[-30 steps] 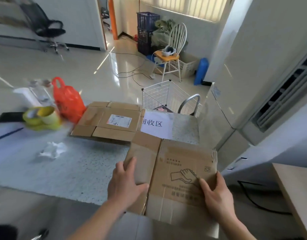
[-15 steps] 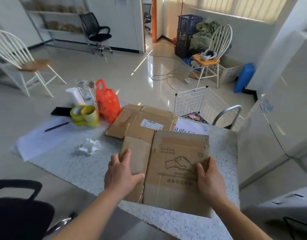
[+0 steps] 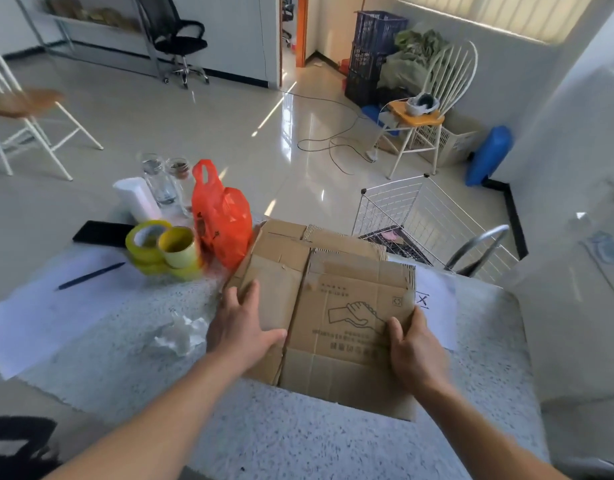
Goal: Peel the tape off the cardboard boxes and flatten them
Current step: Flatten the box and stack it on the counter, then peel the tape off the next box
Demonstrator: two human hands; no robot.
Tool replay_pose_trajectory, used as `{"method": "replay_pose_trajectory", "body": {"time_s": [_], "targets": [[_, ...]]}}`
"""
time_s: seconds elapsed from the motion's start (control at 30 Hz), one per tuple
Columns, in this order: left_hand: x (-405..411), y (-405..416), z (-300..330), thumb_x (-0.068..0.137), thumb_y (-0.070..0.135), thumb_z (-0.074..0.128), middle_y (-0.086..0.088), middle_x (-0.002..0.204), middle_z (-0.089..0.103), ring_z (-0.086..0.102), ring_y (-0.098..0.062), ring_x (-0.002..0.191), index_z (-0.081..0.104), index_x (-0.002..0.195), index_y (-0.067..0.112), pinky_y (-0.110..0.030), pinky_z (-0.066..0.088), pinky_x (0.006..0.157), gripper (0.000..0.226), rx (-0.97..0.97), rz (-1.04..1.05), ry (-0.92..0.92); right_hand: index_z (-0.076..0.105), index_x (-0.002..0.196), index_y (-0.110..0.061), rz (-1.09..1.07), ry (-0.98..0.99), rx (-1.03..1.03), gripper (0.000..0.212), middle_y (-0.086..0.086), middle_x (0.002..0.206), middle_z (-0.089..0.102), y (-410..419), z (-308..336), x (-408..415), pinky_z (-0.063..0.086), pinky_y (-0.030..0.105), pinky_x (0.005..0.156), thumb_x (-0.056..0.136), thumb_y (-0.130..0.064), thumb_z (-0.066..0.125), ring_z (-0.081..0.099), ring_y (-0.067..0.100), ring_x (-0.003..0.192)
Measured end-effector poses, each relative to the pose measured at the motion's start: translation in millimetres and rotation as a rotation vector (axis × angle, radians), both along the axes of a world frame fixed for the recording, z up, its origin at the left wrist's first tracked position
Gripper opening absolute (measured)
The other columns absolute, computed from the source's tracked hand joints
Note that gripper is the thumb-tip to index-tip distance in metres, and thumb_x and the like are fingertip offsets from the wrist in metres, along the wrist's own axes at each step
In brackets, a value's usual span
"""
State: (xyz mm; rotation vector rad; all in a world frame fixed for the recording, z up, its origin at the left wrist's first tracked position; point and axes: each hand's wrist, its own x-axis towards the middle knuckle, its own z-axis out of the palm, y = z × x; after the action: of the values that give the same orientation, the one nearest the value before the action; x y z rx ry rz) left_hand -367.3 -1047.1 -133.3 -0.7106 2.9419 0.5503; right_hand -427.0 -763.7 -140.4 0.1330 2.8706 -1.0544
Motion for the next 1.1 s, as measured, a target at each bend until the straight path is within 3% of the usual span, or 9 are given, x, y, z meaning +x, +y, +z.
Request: {"method": "replay_pose_trajectory", "body": {"time_s": [0.2, 0.27, 0.37, 0.43, 0.6, 0.7, 0.83, 0.97, 1.1], "targets": [[-86, -47, 2, 0.073, 0.068, 0.071, -0.006, 0.150, 0.018, 0.031, -0.034, 0.137, 0.014, 0.154, 0.032, -0.044, 0.039, 0.105, 0.106, 0.012, -0.063, -0.001, 0.037, 0.097, -0.021, -0.055, 0.043, 0.037, 0.027, 0.008, 0.099, 0.061, -46, -7, -71, 0.035, 0.035, 0.069, 0.096, -0.042, 0.054, 0.046, 0.022, 0.076], [-107, -50, -8, 0.079, 0.066, 0.067, -0.004, 0.163, -0.002, 0.013, -0.038, 0.147, 0.011, 0.157, 0.033, -0.051, 0.026, 0.115, 0.101, 0.019, -0.104, -0.068, 0.036, 0.110, -0.019, -0.042, -0.024, 0.078, 0.041, 0.016, 0.117, 0.054, -57, -16, -86, 0.041, 0.038, 0.077, 0.090, -0.044, 0.062, 0.047, 0.027, 0.090], [-117, -39, -39, 0.085, 0.064, 0.061, 0.007, 0.156, -0.040, -0.028, -0.033, 0.147, 0.000, 0.157, 0.039, -0.063, -0.001, 0.117, 0.098, 0.008, -0.313, -0.189, 0.011, 0.152, -0.021, 0.114, -0.118, 0.304, 0.085, 0.020, 0.160, 0.012, -69, -43, -81, 0.034, 0.051, 0.113, 0.090, -0.056, 0.058, 0.024, 0.037, 0.143], [-113, -28, -66, 0.087, 0.064, 0.058, 0.011, 0.149, -0.049, -0.038, -0.031, 0.142, -0.004, 0.156, 0.043, -0.066, -0.005, 0.115, 0.095, 0.016, -0.453, -0.273, -0.004, 0.156, -0.027, 0.267, -0.137, 0.454, 0.085, 0.012, 0.165, -0.013, -76, -67, -68, 0.020, 0.054, 0.120, 0.094, -0.062, 0.043, -0.004, 0.034, 0.152], [-108, -19, -110, 0.090, 0.054, 0.061, 0.009, 0.145, -0.049, -0.038, -0.038, 0.140, -0.013, 0.153, 0.045, -0.074, -0.001, 0.112, 0.097, -0.024, -0.582, -0.483, -0.011, 0.155, -0.029, 0.403, -0.244, 0.547, 0.079, 0.008, 0.165, -0.018, -74, -104, -54, 0.008, 0.051, 0.124, 0.097, -0.062, 0.031, -0.014, 0.034, 0.151], [-109, -20, -116, 0.092, 0.028, 0.065, 0.007, 0.143, -0.053, -0.039, -0.040, 0.140, -0.019, 0.151, 0.044, -0.073, 0.001, 0.112, 0.104, -0.090, -0.602, -0.490, -0.013, 0.155, -0.032, 0.418, -0.250, 0.561, 0.082, 0.005, 0.164, -0.021, -70, -106, -56, 0.004, 0.048, 0.122, 0.096, -0.064, 0.034, -0.016, 0.032, 0.151], [-113, -21, -105, 0.093, 0.006, 0.060, 0.008, 0.153, -0.043, -0.031, -0.039, 0.145, -0.011, 0.154, 0.043, -0.072, 0.007, 0.115, 0.101, -0.154, -0.608, -0.475, 0.006, 0.157, -0.029, 0.480, -0.258, 0.469, 0.080, 0.003, 0.166, -0.012, -62, -96, -59, 0.003, 0.044, 0.120, 0.094, -0.056, 0.048, -0.011, 0.028, 0.152], [-115, 4, -79, 0.084, 0.043, 0.075, 0.005, 0.161, -0.030, -0.021, -0.035, 0.150, -0.003, 0.157, 0.034, -0.066, 0.011, 0.116, 0.107, -0.183, -0.612, -0.444, 0.039, 0.140, -0.023, 0.382, -0.157, 0.327, 0.052, 0.004, 0.162, 0.016, -40, -74, -46, 0.035, 0.048, 0.114, 0.092, -0.039, 0.049, 0.016, 0.029, 0.148], [-100, 70, -48, 0.084, 0.066, 0.062, 0.003, 0.166, -0.012, -0.009, -0.028, 0.153, 0.008, 0.158, 0.029, -0.059, 0.011, 0.120, 0.098, -0.166, -0.696, -0.244, 0.036, 0.150, -0.021, 0.178, -0.112, 0.226, 0.053, 0.002, 0.164, 0.021, 3, -52, -14, 0.028, 0.043, 0.117, 0.100, -0.035, 0.045, 0.016, 0.023, 0.152]]}}
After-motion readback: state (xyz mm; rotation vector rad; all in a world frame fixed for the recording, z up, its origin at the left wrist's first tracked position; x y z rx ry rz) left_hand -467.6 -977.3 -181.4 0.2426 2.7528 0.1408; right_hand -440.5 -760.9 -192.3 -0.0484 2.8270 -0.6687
